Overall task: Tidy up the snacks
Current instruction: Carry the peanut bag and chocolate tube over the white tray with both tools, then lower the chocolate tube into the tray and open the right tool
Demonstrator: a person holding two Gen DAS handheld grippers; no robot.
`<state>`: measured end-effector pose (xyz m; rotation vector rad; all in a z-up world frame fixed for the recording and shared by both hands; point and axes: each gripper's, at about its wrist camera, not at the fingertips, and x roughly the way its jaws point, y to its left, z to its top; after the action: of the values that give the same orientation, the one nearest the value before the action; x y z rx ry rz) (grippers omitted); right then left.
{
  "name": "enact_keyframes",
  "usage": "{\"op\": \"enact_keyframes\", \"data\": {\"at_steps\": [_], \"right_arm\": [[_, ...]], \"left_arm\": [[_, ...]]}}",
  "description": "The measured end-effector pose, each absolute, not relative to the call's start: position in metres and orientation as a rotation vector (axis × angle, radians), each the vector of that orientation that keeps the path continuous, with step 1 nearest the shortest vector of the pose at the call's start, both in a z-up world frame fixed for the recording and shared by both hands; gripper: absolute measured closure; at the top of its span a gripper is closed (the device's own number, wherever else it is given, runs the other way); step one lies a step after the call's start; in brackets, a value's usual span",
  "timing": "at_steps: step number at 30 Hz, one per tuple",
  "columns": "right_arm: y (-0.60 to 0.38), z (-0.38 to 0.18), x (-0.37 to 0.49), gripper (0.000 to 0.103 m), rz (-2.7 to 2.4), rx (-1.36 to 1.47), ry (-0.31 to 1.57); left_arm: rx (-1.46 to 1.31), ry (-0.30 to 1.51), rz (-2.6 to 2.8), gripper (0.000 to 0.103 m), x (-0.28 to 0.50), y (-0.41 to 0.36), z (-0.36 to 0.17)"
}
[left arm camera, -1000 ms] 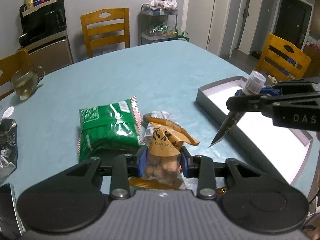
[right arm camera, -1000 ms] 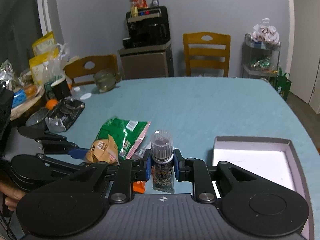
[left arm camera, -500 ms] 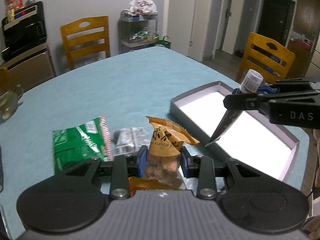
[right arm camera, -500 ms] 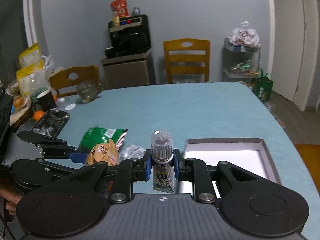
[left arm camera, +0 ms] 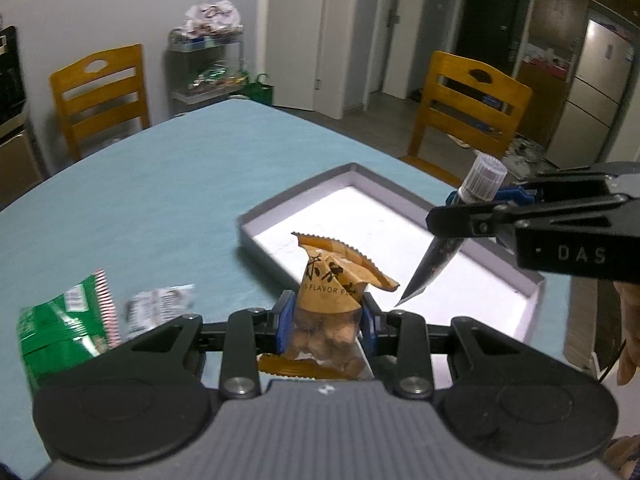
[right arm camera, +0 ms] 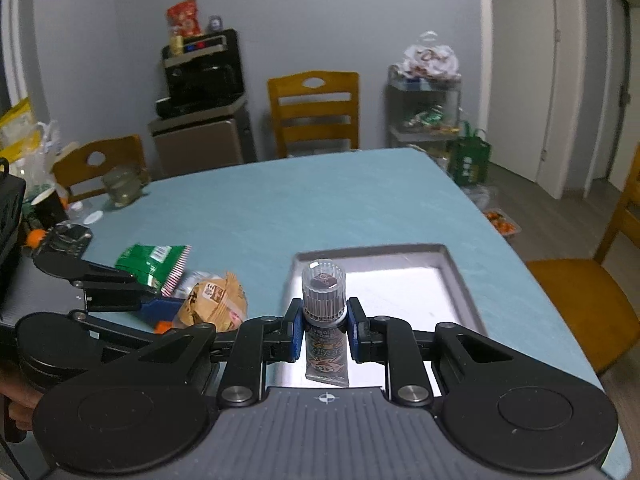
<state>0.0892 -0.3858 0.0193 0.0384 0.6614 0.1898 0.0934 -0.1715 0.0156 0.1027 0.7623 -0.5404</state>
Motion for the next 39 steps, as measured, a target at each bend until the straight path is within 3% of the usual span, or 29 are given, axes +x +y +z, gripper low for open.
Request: {"op": "enact_keyframes", "data": {"at_steps": [19,39], "right_arm": [[-0.429,0.006,0.056,0.080,0.066,0.033,0.752],[-0.451,-0.008,0.056,0.080,0.071,0.012,0.836]], "left_arm": [[0.140,0.803,-0.716,0.072,0.092,-0.259,-0.007],[0.143,0.889,-0.736,0.072,0.107,-0.301,-0.045]]}}
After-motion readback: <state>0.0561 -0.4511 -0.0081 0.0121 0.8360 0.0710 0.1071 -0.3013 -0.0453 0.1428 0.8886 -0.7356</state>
